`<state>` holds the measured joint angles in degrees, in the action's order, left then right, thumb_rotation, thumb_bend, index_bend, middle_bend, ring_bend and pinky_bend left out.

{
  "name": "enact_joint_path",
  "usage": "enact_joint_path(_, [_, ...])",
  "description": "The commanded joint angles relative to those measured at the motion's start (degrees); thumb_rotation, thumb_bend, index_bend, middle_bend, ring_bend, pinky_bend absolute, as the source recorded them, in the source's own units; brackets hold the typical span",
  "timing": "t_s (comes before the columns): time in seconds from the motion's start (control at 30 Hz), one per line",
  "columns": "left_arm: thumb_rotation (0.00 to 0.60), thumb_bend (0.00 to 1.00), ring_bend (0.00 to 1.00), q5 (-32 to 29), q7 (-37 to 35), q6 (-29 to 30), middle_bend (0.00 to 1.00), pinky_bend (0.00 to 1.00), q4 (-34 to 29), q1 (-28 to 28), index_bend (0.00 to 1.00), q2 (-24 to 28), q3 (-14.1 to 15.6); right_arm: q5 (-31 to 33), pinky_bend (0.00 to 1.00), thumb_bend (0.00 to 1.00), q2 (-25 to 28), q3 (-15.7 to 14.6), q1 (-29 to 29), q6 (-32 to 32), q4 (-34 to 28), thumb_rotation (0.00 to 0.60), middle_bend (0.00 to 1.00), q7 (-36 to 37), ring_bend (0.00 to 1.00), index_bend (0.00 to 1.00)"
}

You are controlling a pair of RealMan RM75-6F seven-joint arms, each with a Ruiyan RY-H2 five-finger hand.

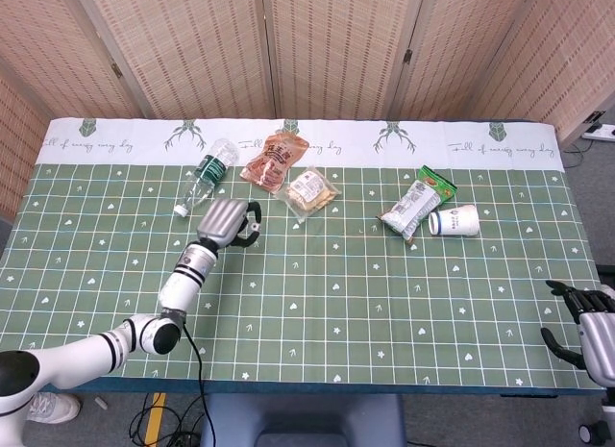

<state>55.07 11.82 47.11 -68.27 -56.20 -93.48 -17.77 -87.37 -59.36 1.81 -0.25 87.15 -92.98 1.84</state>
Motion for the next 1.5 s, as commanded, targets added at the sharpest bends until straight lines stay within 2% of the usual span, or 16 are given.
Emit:
enact_joint_path(0.03, [0.600, 0.33, 0.88, 6.34, -12.33, 9.42, 1.00, 0.93, 1.00, 2.27, 0.50, -1.52, -5.15, 0.18, 0.27, 0.22, -0.02, 0.00, -0.05, -0.07, -0.02, 0.600, 0.33, -0.02, 0.32, 0.23])
enact_joint_path(0.07, [0.600, 0.29, 0.88, 6.57, -13.33, 9.35, 1.00, 0.93, 1.21, 2.36, 0.42, -1.24, -5.40, 0.27, 0.27, 0.22, -0.03, 0.02, -0.05, -0.10, -0.03, 0.600, 0.33, -0.02, 0.32, 0.23])
enact_joint_path(0.13, [0.600, 0.17, 0.86, 6.85, -14.86, 9.02, 1.00, 0.92, 0.76, 2.52, 0.21, -0.31, -5.89, 0.36, 0.27, 0.22, -0.06, 0.08, 0.01, -0.18, 0.01, 0.600, 0.33, -0.05, 0.32, 0.23])
enact_joint_path(0.2, [0.600, 0.14, 0.86, 7.17, -15.21, 8.37, 1.00, 0.92, 0.24, 2.76, 0.16, 0.46, -5.47, 0.41, 0.27, 0.22, -0.09, 0.16, 0.13, -0.31, 0.03, 0.600, 0.33, -0.06, 0.32, 0.23])
enact_joint_path(0.43, [0.600, 0.13, 0.84, 7.96, -13.29, 8.09, 1.00, 0.92, -1.08, 3.77, 0.16, 1.16, -3.09, 0.37, 0.27, 0.22, 0.06, 0.30, 0.62, -0.88, -0.20, 0.600, 0.33, -0.36, 0.32, 0.23])
enact_joint_path(0.57, [0.600, 0.13, 0.77, 6.90, -11.74, 8.49, 0.97, 0.91, -2.72, 5.18, 0.16, 2.48, -2.40, 0.48, 0.27, 0.22, 0.36, 0.34, 0.53, -0.72, -0.42, 0.600, 0.33, -0.37, 0.32, 0.23])
enact_joint_path(0.63, [0.600, 0.13, 0.69, 4.78, -8.21, 8.44, 0.89, 0.88, -4.89, 6.23, 0.21, 4.20, -1.70, 0.68, 0.27, 0.22, 0.49, 0.39, 0.39, -0.55, -0.44, 0.600, 0.33, -0.21, 0.32, 0.23])
enact_joint_path(0.73, [0.600, 0.13, 0.57, 1.47, -3.94, 9.38, 0.76, 0.77, -9.73, 8.67, 0.26, 7.59, -0.59, 0.94, 0.27, 0.22, 0.70, 0.46, 0.26, -0.43, -0.34, 0.600, 0.33, 0.03, 0.32, 0.23])
enact_joint_path(0.87, [0.600, 0.13, 0.47, 0.00, -1.66, 13.04, 0.61, 0.62, -14.43, 12.46, 0.26, 11.54, 0.66, 1.00, 0.27, 0.22, 0.81, 0.56, 0.33, -0.48, -0.03, 0.600, 0.33, 0.49, 0.32, 0.23])
enact_joint_path(0.97, [0.600, 0.13, 0.41, 0.75, -1.34, 16.49, 0.55, 0.59, -16.87, 15.61, 0.25, 14.20, 1.81, 0.81, 0.27, 0.22, 0.85, 0.63, 0.56, -0.65, 0.31, 0.600, 0.33, 0.86, 0.32, 0.23])
enact_joint_path(1.27, [0.600, 0.13, 0.37, 2.76, -1.97, 24.35, 0.51, 0.47, -22.00, 24.81, 0.24, 22.00, 5.22, 0.07, 0.27, 0.22, 1.01, 0.87, 1.67, -1.61, 1.44, 0.600, 0.33, 2.43, 0.32, 0.23])
enact_joint_path(1.5, [0.600, 0.13, 0.36, 7.27, -3.21, 31.44, 0.51, 0.46, -25.42, 32.24, 0.25, 25.53, 9.09, -0.36, 0.27, 0.22, 1.01, 0.81, 2.37, -2.43, 2.73, 0.600, 0.33, 4.77, 0.32, 0.23])
